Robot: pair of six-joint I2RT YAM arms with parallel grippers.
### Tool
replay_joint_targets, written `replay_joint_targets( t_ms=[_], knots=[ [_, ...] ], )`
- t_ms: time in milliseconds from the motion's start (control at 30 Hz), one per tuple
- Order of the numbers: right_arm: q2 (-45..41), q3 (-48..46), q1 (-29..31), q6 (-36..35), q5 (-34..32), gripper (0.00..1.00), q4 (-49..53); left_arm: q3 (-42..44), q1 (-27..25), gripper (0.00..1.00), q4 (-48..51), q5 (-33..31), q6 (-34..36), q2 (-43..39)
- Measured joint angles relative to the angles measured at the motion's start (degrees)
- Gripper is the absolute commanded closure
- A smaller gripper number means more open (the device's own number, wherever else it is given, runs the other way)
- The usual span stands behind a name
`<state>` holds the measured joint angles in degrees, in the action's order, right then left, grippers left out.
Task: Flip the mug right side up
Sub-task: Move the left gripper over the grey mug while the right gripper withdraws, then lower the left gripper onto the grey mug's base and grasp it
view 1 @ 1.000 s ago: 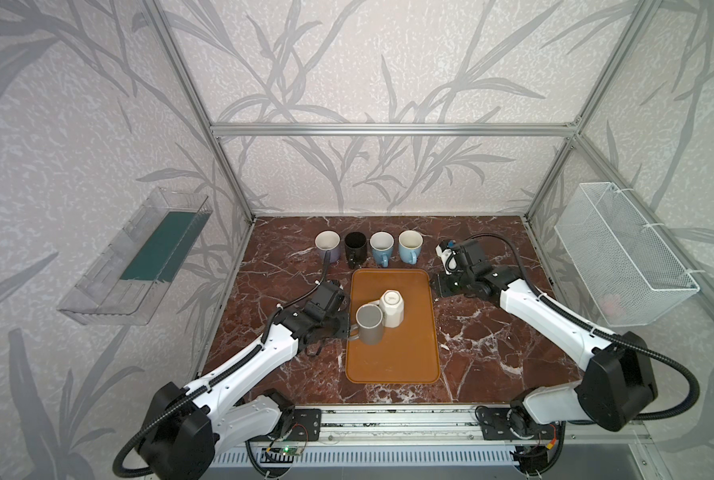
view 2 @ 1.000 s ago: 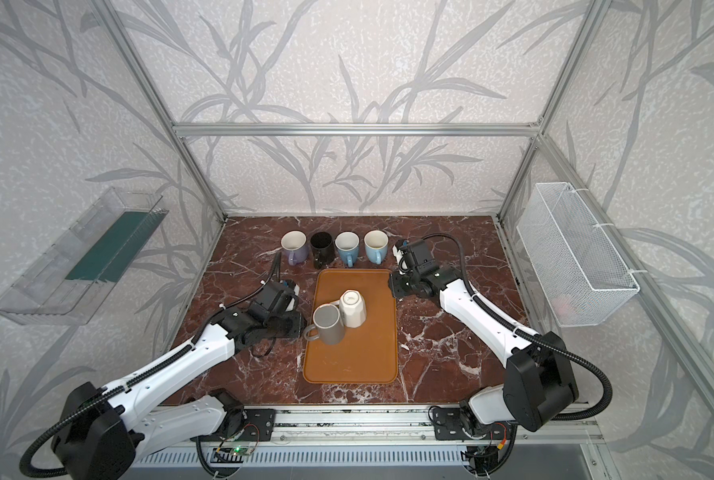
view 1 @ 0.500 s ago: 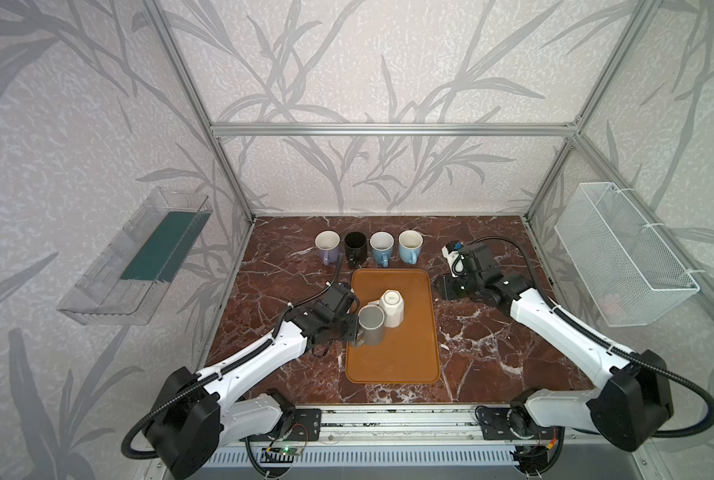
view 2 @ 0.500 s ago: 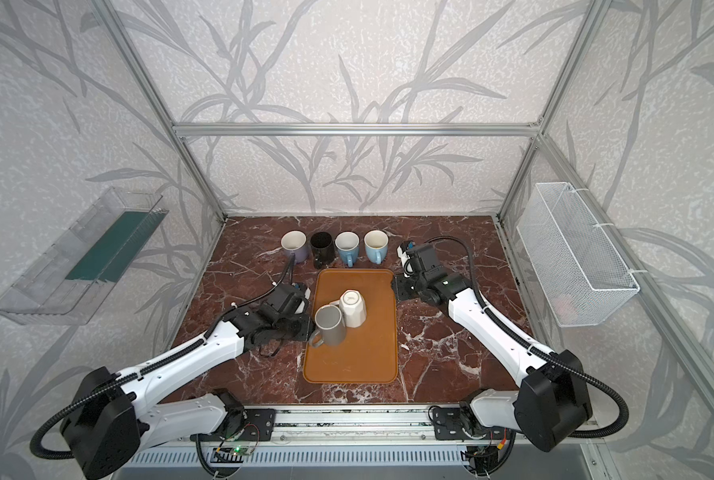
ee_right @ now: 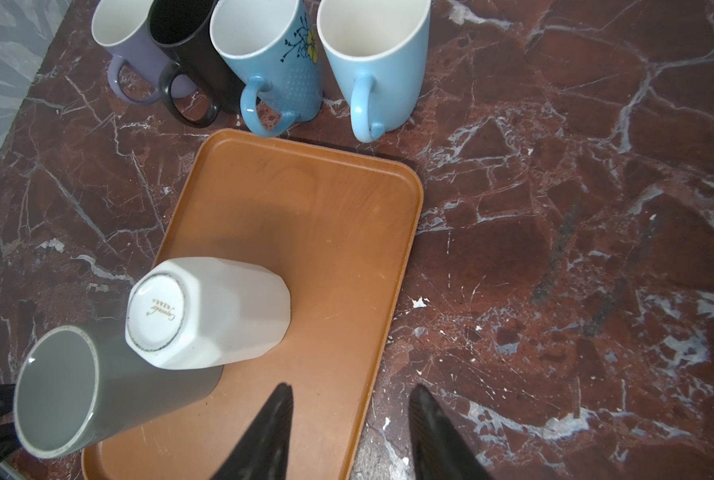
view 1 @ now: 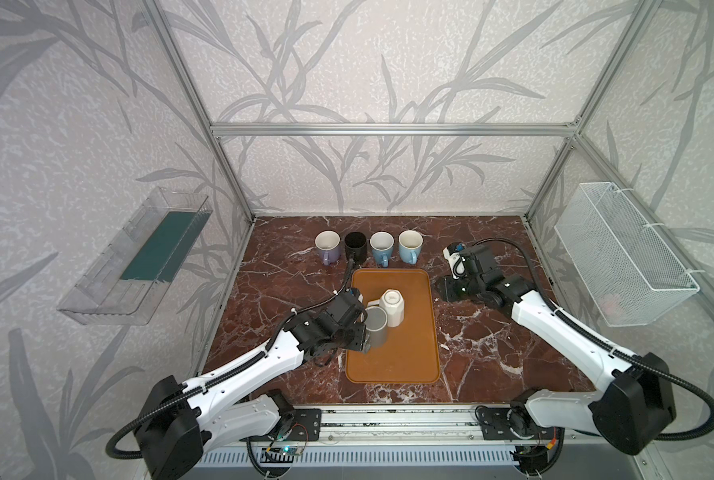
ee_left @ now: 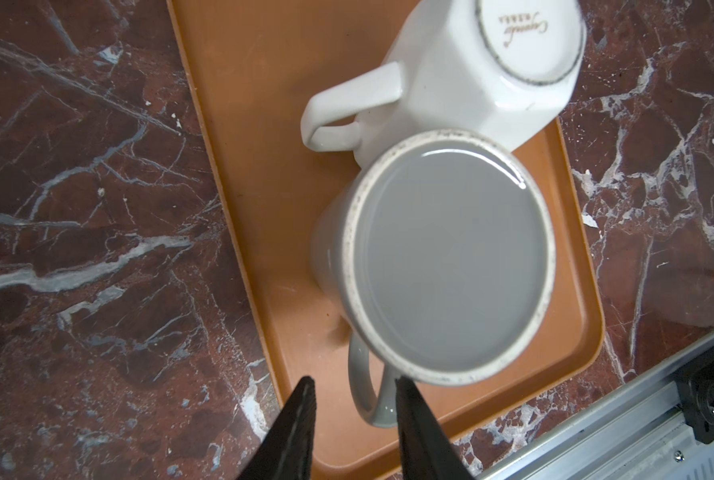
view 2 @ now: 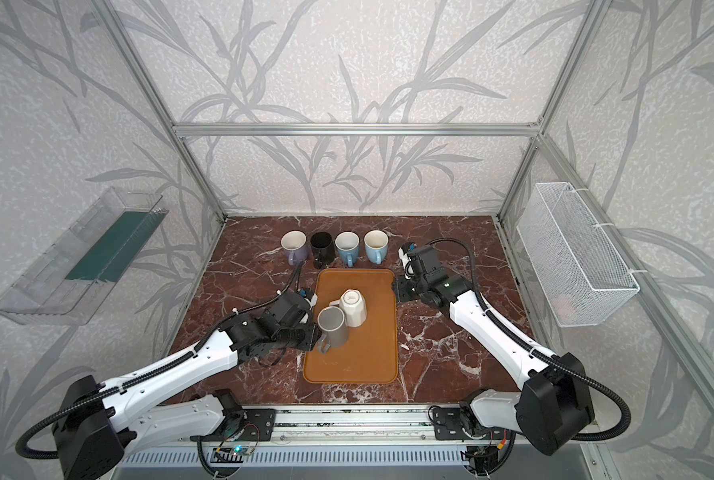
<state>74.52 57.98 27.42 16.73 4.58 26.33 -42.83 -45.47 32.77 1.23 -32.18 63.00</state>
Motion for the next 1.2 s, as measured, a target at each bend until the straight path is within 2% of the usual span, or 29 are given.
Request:
replay_joint_targets(
  t_ms=[367,833,1200],
  knots=[
    [0.0,0.0,0.0,0.33,0.0,0.53,-0.37,-0.02,-2.14,0.64,0.04,-0.24,-1.03,1.55],
    [0.0,0.0,0.0,0.39,-0.04,0.52,-0.37,-3.04,-4.59,0.6,0.61,-1.77,-0.98,8.98],
    [-0.24,-0.57,0.0,0.39,-0.07,0.52,-0.37,-6.64,-6.08,0.62,3.37,-4.02,-0.94,14.08]
  ],
)
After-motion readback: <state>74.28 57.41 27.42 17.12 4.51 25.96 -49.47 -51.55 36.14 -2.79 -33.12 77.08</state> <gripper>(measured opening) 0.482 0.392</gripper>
